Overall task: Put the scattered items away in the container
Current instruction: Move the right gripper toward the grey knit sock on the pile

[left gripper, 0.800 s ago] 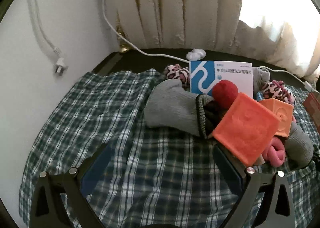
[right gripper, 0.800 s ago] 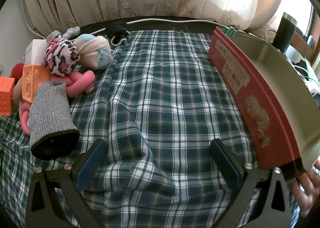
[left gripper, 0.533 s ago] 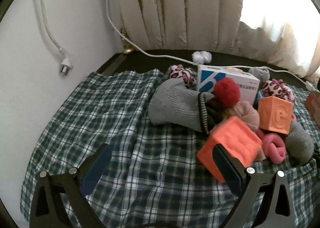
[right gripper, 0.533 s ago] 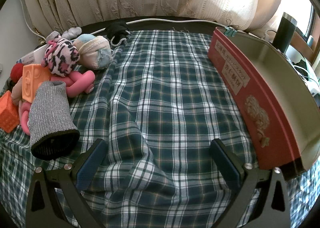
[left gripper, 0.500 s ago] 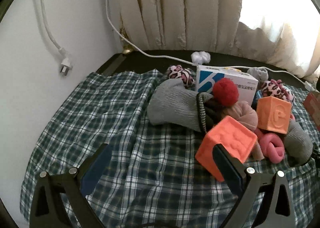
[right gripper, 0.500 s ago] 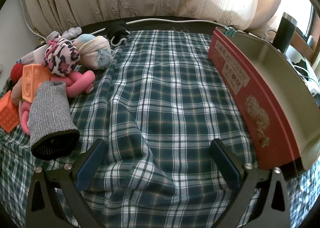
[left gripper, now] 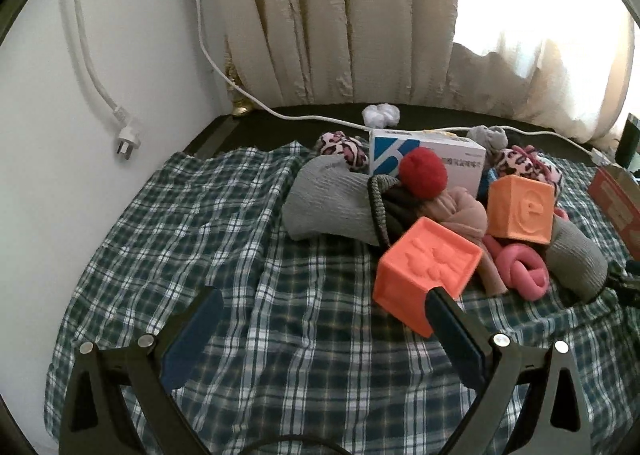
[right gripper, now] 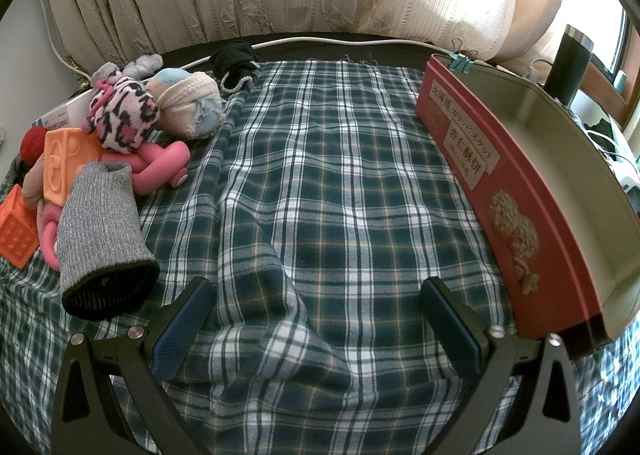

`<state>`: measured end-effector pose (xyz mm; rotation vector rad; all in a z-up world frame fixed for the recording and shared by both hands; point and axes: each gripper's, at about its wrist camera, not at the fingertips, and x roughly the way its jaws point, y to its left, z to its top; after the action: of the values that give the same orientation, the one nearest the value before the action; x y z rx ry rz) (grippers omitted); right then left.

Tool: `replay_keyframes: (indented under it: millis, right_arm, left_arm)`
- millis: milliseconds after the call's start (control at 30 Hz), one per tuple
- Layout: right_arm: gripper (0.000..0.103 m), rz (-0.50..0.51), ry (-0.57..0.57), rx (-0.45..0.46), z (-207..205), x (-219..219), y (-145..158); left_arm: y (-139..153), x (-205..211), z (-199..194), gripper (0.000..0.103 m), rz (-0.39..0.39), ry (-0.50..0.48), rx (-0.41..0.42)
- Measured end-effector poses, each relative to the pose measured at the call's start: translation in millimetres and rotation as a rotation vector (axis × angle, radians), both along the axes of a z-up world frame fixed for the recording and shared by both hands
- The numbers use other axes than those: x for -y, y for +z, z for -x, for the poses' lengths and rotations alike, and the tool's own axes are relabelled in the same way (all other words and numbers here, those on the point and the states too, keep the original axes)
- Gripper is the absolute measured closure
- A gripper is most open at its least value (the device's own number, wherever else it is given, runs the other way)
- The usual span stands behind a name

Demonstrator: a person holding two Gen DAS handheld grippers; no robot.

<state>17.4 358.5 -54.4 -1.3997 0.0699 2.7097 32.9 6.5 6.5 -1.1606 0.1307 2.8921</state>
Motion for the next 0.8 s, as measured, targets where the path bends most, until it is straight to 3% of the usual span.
replay_keyframes:
  millis: [300,600,800]
  right_arm:
    - [0.000,0.014,-0.003,0.014,-0.4,3.0,0.0]
    - [0.000,0.190,0.068,-0.188,-33.9,0.7,41.9]
    - [0.000,0.187,0.213,-0.223,-36.8,36.9,54.3]
  left_arm:
    - [-6.9,-3.1,-1.5,0.001,0.006,-0.008,0.019]
    - [-10.2,-9.4,1.4,0.001,0.007,-0.019,0.034]
    - [-9.2,-12.3,1.4,0.001,0.001,-0.022,0.043]
